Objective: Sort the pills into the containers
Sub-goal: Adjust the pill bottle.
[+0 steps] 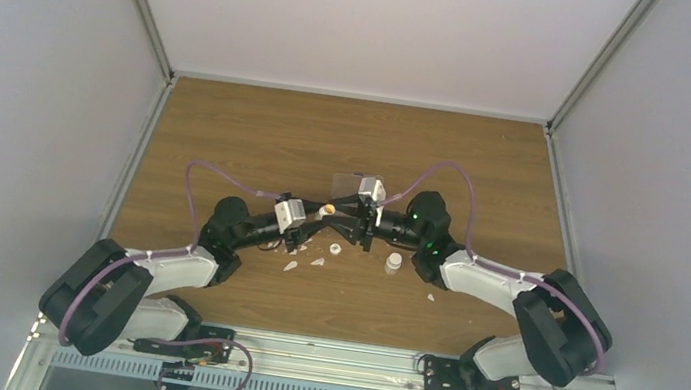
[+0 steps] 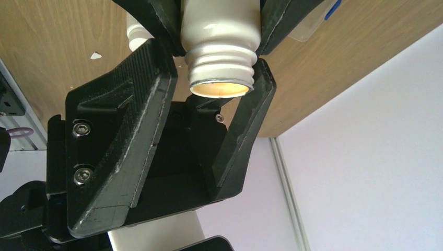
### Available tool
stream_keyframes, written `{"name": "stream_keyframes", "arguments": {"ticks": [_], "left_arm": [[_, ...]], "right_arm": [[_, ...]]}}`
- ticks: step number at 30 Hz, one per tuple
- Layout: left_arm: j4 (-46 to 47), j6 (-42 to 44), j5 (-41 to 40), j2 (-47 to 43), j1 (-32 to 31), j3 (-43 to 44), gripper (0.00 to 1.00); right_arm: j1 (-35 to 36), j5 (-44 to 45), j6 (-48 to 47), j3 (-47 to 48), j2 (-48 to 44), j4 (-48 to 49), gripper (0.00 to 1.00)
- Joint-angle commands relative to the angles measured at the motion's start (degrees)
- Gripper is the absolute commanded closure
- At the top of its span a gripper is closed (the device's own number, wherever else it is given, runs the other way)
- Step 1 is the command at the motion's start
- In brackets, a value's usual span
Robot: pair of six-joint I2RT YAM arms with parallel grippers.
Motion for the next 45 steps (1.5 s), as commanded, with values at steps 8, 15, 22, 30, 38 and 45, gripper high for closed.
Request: {"name": "stream_keyframes", "arguments": {"ticks": [8, 15, 22, 30, 38, 45], "left_arm": [[2.2, 1.6, -2.6, 1.1, -0.7, 1.4, 0.26], [1.2, 1.4, -5.6, 1.5, -0.7, 1.9, 0.25], [0.1, -0.3, -12.8, 1.9, -0.7, 2.6, 0.04], [0.2, -0.8, -14.5, 1.7, -0.7, 2.5, 0.01], [1.5, 0.4, -11.8, 0.8, -0.7, 1.1, 0.01], [3.5, -0.6, -15.5, 1.8, -0.5, 0.4, 0.01]], "right_arm": [[1.8, 0.9, -1.5, 3.7, 2.3, -1.5, 0.25], [2.0, 2.5, -1.7, 4.3, 1.9, -3.5, 0.58], [2.1, 6.3, -3.4, 5.0, 0.2, -7.8, 0.87], [3.3, 16.5, -7.2, 7.2, -1.9, -15.7, 0.98], [2.5, 18.0, -5.4, 7.4, -4.6, -15.1, 0.98], [1.5, 13.8, -3.3, 7.0, -8.4, -13.8, 0.96]]}}
